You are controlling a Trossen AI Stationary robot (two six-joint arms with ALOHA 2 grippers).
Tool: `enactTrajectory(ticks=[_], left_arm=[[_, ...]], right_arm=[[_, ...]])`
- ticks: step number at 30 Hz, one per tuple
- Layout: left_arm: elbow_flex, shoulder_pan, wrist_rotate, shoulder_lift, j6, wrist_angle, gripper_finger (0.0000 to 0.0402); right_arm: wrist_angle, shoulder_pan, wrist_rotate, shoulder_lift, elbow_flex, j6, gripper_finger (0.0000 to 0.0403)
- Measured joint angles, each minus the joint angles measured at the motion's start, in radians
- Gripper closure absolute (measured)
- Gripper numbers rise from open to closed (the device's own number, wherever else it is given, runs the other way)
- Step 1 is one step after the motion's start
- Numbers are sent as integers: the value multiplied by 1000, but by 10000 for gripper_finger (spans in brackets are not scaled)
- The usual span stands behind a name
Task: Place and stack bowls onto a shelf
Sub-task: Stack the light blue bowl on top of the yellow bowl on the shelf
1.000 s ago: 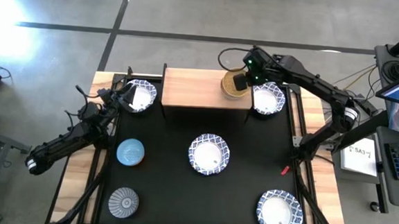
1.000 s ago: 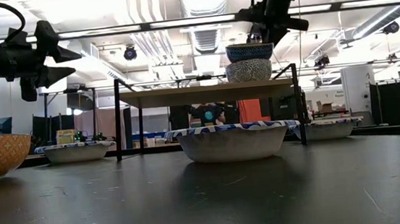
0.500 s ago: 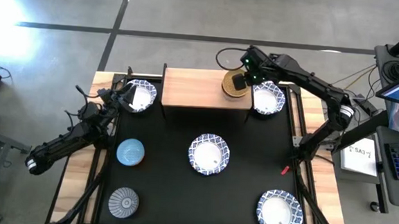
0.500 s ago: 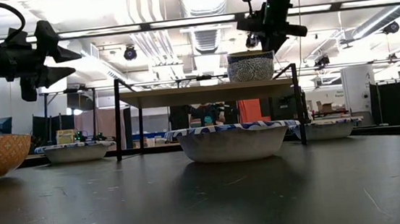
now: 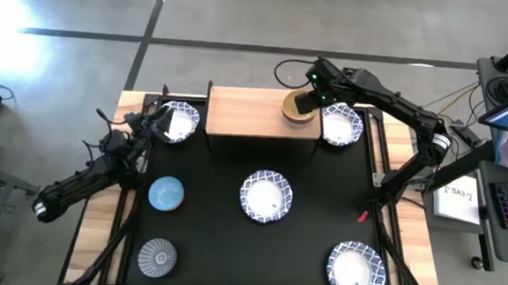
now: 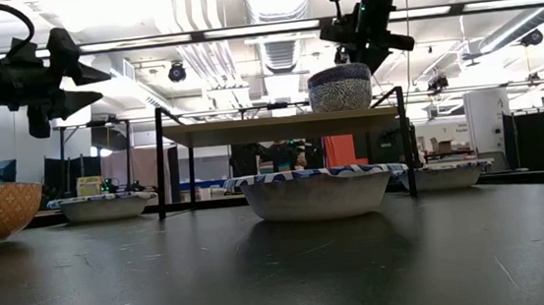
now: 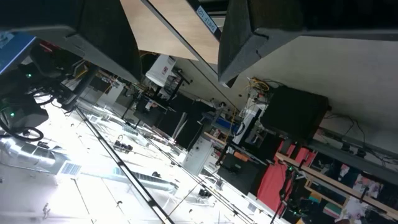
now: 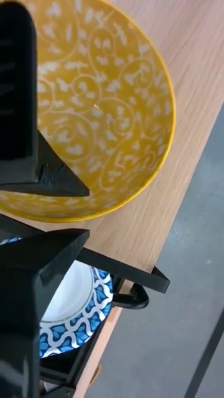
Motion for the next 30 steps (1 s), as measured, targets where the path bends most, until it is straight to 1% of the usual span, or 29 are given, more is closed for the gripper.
enactTrajectory(ticks=[7, 16, 18, 20, 23, 30], left_arm=[[0, 0, 0, 0, 0, 0, 206], [0, 0, 0, 0, 0, 0, 206], [0, 0, 0, 0, 0, 0, 206], [0, 0, 0, 0, 0, 0, 206], [0, 0, 0, 0, 0, 0, 206], [0, 0, 0, 0, 0, 0, 206]], right_arm=[[-18, -18, 2, -2, 37, -78, 298], [-8, -27, 24, -5, 120, -264, 306], [-3, -28, -2, -6, 121, -315, 308], [-6, -28, -56, -6, 121, -365, 310], [-2, -27, -108, -9, 121, -408, 312], [2, -26, -110, -41, 121, -467, 306]])
